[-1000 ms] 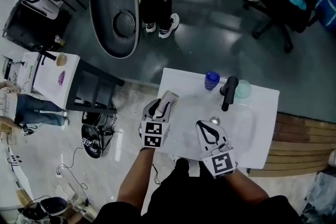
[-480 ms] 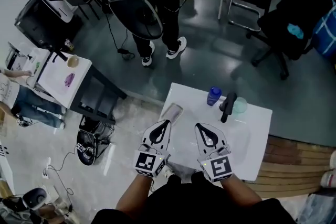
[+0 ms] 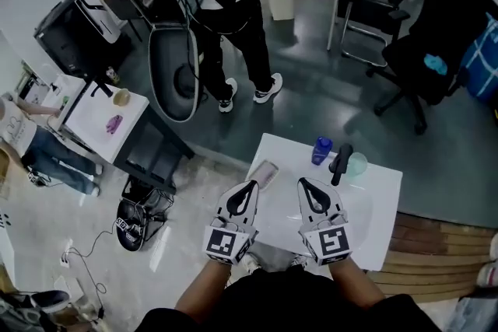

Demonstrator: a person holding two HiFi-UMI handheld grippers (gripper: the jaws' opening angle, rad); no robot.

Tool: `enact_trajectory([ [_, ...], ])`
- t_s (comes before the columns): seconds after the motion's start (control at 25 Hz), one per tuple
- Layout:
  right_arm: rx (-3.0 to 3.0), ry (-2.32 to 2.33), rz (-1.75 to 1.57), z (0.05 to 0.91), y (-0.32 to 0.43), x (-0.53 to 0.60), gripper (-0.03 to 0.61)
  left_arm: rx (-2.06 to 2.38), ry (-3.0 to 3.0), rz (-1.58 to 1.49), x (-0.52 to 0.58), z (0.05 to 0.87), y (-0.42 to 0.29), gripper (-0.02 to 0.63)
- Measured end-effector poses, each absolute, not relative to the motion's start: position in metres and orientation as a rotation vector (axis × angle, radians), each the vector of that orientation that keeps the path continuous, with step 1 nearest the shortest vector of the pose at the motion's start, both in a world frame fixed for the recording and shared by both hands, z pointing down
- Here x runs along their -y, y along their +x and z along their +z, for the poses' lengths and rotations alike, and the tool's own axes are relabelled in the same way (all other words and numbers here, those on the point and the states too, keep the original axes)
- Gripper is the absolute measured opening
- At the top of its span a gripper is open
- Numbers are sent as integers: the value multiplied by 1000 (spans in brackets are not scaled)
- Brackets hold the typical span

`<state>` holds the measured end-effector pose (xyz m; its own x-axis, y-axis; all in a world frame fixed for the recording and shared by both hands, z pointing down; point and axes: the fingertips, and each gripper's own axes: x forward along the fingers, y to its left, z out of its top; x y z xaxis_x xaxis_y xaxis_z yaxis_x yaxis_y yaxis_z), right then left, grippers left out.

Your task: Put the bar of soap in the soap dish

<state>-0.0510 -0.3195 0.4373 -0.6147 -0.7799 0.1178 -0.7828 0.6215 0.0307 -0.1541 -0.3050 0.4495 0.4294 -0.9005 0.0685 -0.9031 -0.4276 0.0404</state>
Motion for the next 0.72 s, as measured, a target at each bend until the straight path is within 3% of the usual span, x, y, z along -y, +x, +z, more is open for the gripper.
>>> enact_trajectory([
  [0.72, 2740, 1437, 93, 423, -56, 326, 9, 1698, 2533, 88, 311, 446, -168, 21],
])
